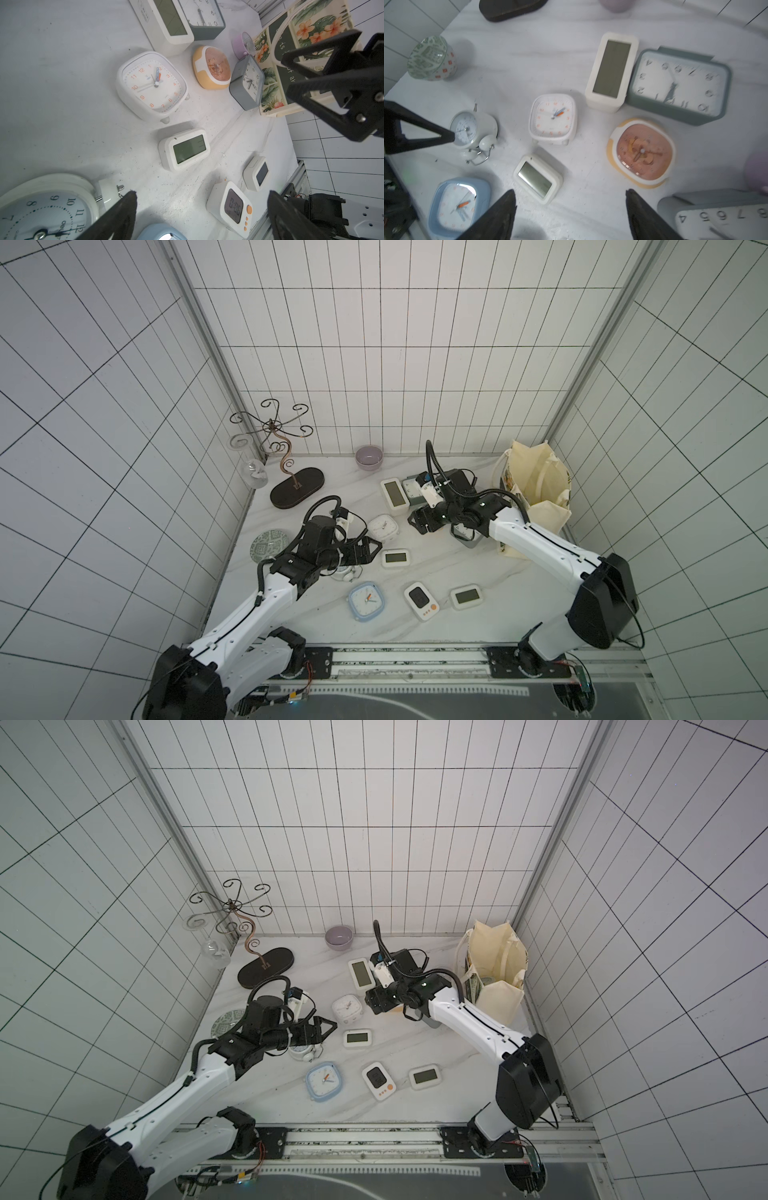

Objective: Put the alarm clock into the canvas bag
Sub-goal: Pick up the alarm from the center of the board.

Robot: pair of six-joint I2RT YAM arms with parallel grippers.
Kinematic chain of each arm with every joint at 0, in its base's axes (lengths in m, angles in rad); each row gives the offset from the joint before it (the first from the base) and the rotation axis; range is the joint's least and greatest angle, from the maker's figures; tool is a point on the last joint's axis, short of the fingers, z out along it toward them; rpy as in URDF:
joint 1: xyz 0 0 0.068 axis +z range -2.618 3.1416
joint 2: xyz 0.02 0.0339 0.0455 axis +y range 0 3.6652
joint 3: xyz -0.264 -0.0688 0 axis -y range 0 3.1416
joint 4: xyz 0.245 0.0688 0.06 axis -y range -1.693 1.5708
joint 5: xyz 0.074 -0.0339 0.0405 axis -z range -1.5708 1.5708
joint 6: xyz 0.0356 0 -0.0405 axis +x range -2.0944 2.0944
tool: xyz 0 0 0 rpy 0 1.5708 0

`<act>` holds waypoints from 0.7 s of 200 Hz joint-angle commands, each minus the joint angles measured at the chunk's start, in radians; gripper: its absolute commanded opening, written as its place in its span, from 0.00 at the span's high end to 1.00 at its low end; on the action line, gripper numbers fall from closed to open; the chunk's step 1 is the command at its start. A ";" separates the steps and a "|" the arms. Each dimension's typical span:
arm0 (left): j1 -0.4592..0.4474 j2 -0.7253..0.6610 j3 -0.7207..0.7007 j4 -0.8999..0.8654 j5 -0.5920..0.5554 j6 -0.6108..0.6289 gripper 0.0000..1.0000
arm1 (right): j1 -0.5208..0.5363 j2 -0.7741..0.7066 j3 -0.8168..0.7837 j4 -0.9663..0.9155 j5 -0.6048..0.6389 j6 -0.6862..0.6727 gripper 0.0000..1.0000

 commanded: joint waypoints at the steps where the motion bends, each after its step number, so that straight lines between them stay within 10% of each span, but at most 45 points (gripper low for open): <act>1: 0.024 0.000 -0.006 -0.024 0.036 0.028 0.05 | 0.009 -0.049 -0.133 0.091 -0.160 -0.202 0.20; 140: 0.109 0.094 0.089 -0.195 0.115 0.083 0.07 | 0.137 0.297 -0.127 0.199 -0.076 -0.654 0.23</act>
